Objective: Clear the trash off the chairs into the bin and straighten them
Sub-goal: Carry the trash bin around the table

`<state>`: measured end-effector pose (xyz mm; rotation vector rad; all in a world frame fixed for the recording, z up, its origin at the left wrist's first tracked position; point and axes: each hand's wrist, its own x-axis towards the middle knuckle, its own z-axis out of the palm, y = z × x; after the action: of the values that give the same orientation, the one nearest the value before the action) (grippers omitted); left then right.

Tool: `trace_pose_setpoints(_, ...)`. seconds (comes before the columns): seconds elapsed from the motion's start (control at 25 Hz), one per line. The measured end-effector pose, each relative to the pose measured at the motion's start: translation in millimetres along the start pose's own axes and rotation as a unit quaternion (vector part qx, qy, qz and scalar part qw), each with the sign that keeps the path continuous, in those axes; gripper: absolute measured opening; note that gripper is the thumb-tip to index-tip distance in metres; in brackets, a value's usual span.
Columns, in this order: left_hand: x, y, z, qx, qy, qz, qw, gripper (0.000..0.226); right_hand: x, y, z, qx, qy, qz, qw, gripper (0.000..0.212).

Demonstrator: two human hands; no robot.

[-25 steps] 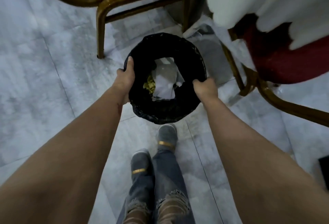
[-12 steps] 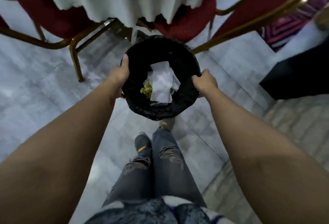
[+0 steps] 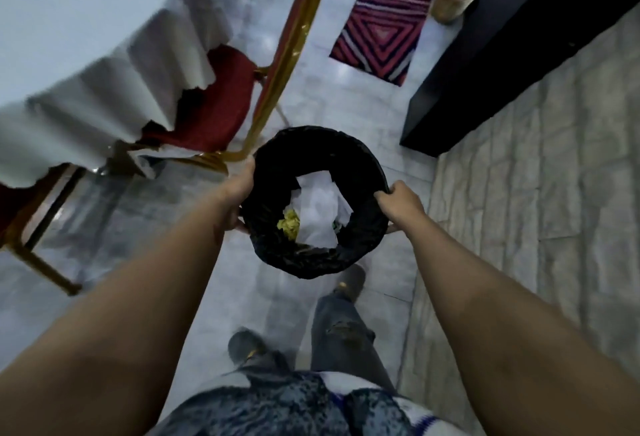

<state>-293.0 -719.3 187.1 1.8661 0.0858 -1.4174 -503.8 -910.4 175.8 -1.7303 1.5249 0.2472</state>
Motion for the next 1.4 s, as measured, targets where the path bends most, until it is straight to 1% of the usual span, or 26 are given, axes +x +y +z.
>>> trace_pose_setpoints(0.12, 19.3, 53.0, 60.1, 0.005, -0.013, 0.003, 1.0, 0.081, 37.9, 16.2, -56.4, 0.056, -0.008, 0.028, 0.998, 0.031)
trace_pose_setpoints(0.2, 34.2, 86.6, 94.1, 0.011, -0.008, -0.002, 1.0, 0.082, 63.9, 18.9, -93.2, 0.075, -0.012, 0.041, 0.996, 0.033)
trace_pose_setpoints(0.32, 54.5, 134.2, 132.4, -0.005, -0.024, 0.004, 1.0, 0.079, 111.2, 12.0, -141.2, 0.087, -0.012, 0.036, 0.996, 0.03)
trace_pose_setpoints(0.44, 84.7, 184.8, 156.7, -0.031, -0.032, 0.002, 0.999, 0.079, 167.5, -8.7, -181.3, 0.081, -0.003, 0.019, 0.997, 0.02)
trace_pose_setpoints(0.56, 126.7, 237.7, 173.7, -0.07, -0.018, -0.008, 0.997, 0.078, 230.0, -37.9, -206.5, 0.052, 0.002, 0.015, 0.999, 0.021)
trace_pose_setpoints(0.64, 163.8, 281.9, 184.6, -0.095, -0.001, -0.015, 0.995, 0.076, 277.6, -65.1, -222.7, 0.051, 0.003, 0.029, 0.998, 0.022)
trace_pose_setpoints(0.8, 231.4, 380.4, 191.6, -0.155, -0.02, -0.015, 0.988, 0.081, 364.9, -127.5, -256.4, -0.011, 0.025, 0.028, 0.999, 0.025)
trace_pose_setpoints(0.92, 280.7, 445.5, 190.6, -0.2, 0.0, 0.014, 0.98, 0.078, 422.2, -176.0, -277.5, -0.007, 0.029, 0.025, 0.999, 0.04)
trace_pose_setpoints(1.0, 307.6, 493.4, 189.8, -0.209, 0.002, 0.015, 0.978, 0.077, 467.9, -212.7, -294.1, -0.009, 0.035, 0.014, 0.999, 0.045)
trace_pose_setpoints(1.12, 353.4, 564.8, 181.5, -0.244, 0.013, 0.016, 0.97, 0.078, 544.0, -275.3, -315.1, -0.021, 0.012, -0.014, 1.0, 0.041)
trace_pose_setpoints(1.24, 385.0, 628.5, 165.6, -0.244, 0.069, -0.003, 0.967, 0.075, 614.0, -341.9, -333.8, 0.003, -0.035, -0.022, 0.999, 0.037)
trace_pose_setpoints(1.32, 407.6, 676.1, 154.5, -0.267, 0.081, -0.002, 0.96, 0.066, 662.8, -393.6, -346.9, 0.023, -0.074, -0.035, 0.996, 0.027)
trace_pose_setpoints(1.4, 429.2, 725.3, 136.9, -0.304, 0.087, 0.001, 0.949, 0.064, 707.6, -449.0, -359.8, -0.011, -0.078, -0.075, 0.994, 0.009)
